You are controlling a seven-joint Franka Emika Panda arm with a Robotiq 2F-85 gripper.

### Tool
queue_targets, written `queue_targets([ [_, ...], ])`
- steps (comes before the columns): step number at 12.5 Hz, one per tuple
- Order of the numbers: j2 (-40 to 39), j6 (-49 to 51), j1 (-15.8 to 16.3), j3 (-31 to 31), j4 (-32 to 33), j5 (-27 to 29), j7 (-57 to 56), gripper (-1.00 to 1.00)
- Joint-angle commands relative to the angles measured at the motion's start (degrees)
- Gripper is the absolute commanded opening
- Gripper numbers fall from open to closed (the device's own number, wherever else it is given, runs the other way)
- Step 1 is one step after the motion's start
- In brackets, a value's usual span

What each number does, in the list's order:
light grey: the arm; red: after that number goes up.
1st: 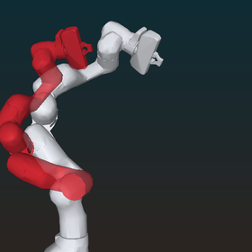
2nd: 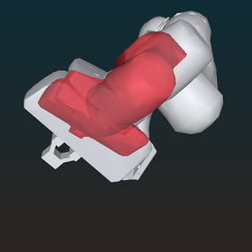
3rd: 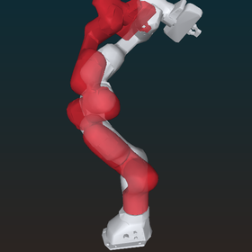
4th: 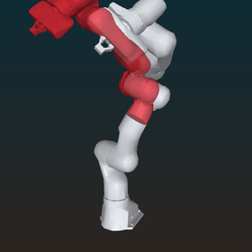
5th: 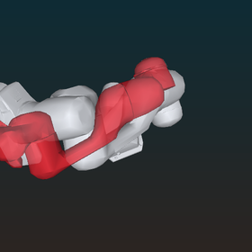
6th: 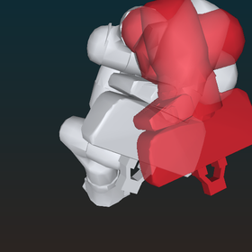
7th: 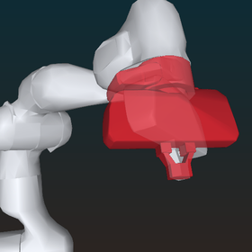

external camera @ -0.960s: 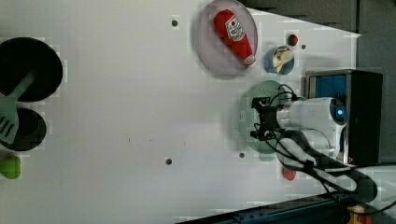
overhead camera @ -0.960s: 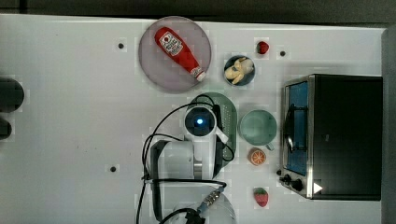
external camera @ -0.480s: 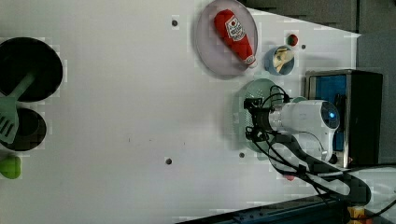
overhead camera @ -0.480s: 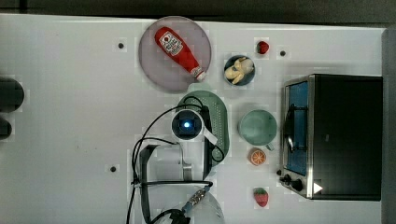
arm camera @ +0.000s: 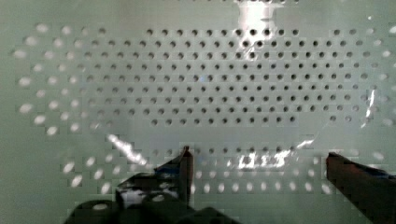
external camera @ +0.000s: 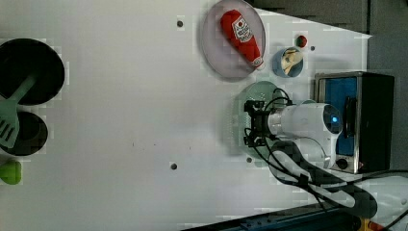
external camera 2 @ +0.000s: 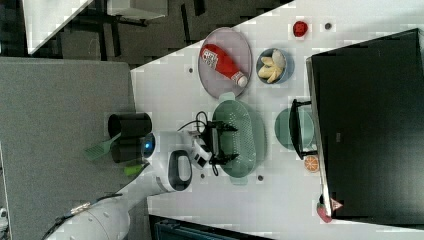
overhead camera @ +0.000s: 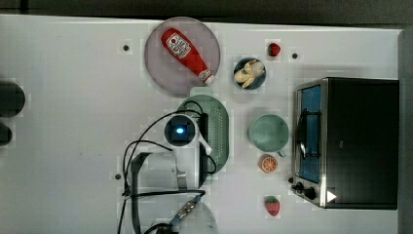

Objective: Drag strainer right to left.

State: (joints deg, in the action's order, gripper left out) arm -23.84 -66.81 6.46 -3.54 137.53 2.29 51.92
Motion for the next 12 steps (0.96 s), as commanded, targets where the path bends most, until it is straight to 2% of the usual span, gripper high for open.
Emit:
queue_targets([
  [1,-0.25,1.21,7.71,-1.55,-1.77,0.24,9.28,1.0],
  [8,-5.23,3.32,16.22,-2.05,-10.05,3.35,11.58,1.0],
  [12,-7.51,5.78,19.69,-2.05,-14.57,6.15,12.46,1.0],
])
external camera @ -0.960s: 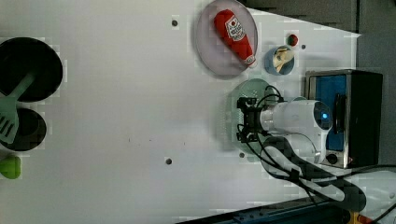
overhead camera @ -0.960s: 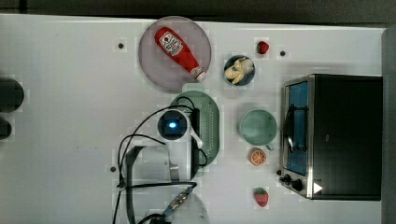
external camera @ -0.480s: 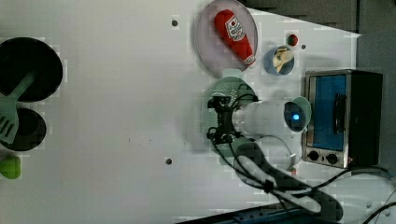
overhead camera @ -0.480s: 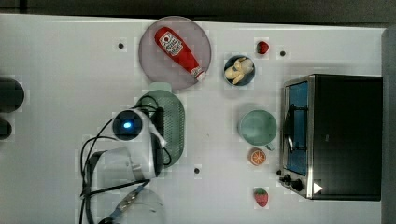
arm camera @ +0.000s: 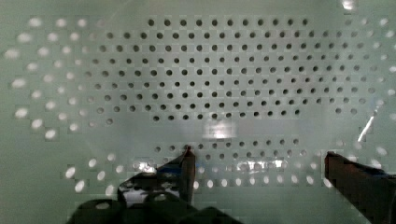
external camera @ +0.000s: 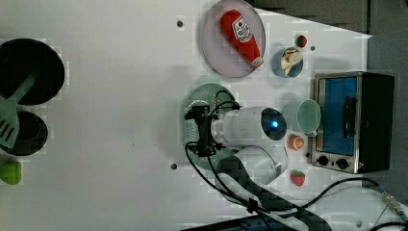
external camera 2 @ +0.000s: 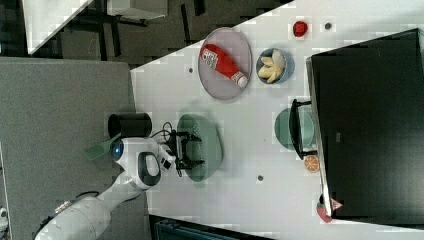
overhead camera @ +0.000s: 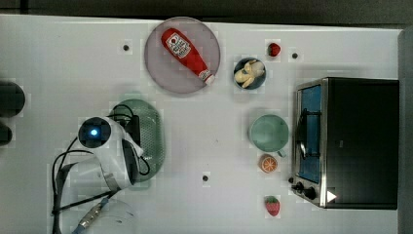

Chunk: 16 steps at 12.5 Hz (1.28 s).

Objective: Drag strainer right to left.

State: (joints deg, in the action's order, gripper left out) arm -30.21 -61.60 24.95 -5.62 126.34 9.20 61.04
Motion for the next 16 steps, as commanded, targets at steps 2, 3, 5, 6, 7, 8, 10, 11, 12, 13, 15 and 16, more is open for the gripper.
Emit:
queue_targets([
  [2,-2.31,1.1,2.73,0.03,-5.46,-0.38,4.84,1.0],
  [3,-2.83,1.23,3.51,0.03,-6.33,-0.36,6.38,1.0],
  [5,-3.85,1.54,5.07,0.02,-8.07,-0.36,10.38,1.0],
  [6,-4.37,1.76,5.85,0.02,-8.98,-0.36,11.33,1.0],
  [7,-4.87,1.97,6.59,0.02,-9.99,-0.35,11.37,1.0],
  [8,-5.37,2.18,7.29,0.01,-10.86,-0.34,11.39,1.0],
  [10,-6.31,2.21,8.5,0.01,-12.44,0.51,11.37,1.0],
  [11,-6.77,2.15,9.05,0.01,-13.26,1.52,11.38,1.0],
  [12,-7.16,2.22,9.61,0.01,-14.03,2.74,11.38,1.0],
  [13,-7.62,2.17,10.19,0.01,-14.74,3.87,11.37,1.0],
  [15,-8.63,2.25,11.14,0.01,-16.57,4.36,11.42,1.0],
  [16,-9.13,2.23,11.59,0.01,-17.31,4.41,11.41,1.0],
])
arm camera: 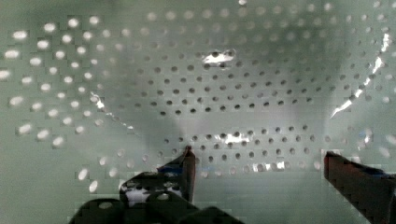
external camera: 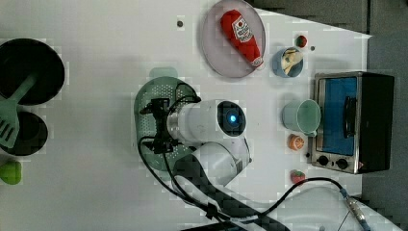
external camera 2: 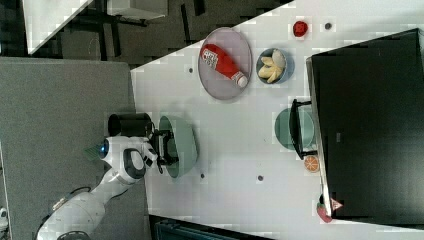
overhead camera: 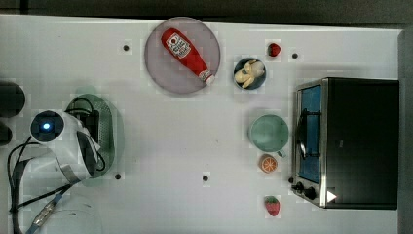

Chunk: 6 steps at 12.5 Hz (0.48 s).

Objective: Drag strainer right to left.

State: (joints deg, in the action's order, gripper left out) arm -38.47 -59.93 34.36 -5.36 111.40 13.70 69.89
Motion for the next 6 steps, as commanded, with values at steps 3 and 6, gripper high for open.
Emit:
queue_targets([
  [3,-2.2,0.24,3.2,-0.21,-4.57,0.85,2.76,1.0],
  [6,-1.23,1.38,3.25,0.62,-4.72,0.33,1.08,1.0],
])
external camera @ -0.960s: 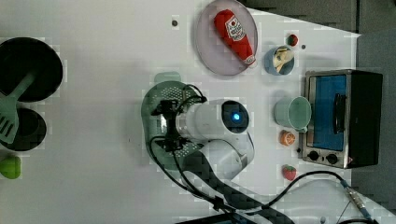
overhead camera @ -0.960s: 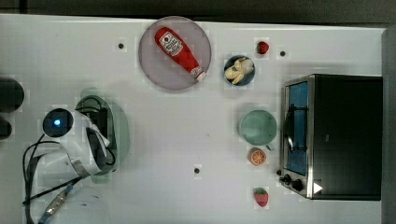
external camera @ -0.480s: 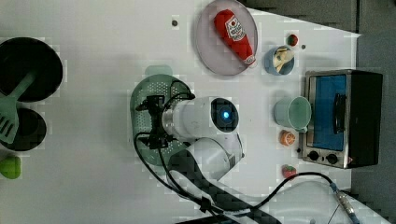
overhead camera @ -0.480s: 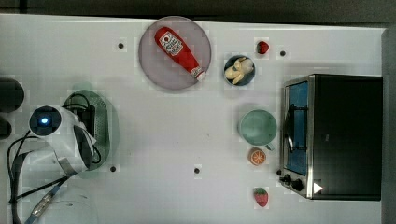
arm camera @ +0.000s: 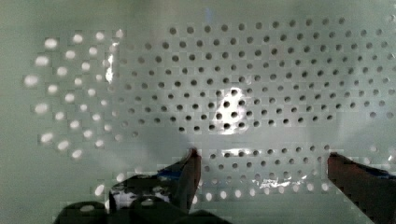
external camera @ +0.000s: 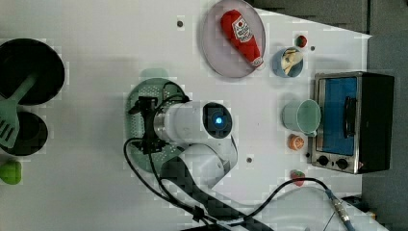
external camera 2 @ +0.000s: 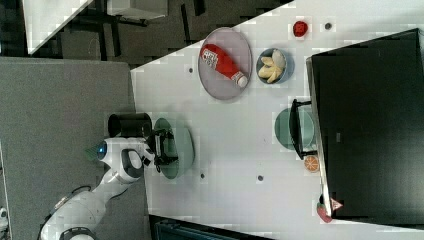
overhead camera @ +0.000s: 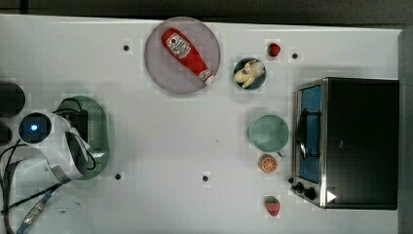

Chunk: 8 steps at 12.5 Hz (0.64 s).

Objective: Drag strainer right to left.

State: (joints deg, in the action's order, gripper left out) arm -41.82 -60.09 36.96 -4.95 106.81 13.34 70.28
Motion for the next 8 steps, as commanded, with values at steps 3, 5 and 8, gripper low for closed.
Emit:
queue_targets([
  [3,8.38,8.05,0.53,2.48,0.24,0.29,-9.89,1.0],
  [5,14.5,14.41,0.39,5.79,0.23,-0.02,-18.51,1.0],
  [8,24.89,21.97,-0.08,13.95,-0.06,-0.39,-28.37,1.0],
])
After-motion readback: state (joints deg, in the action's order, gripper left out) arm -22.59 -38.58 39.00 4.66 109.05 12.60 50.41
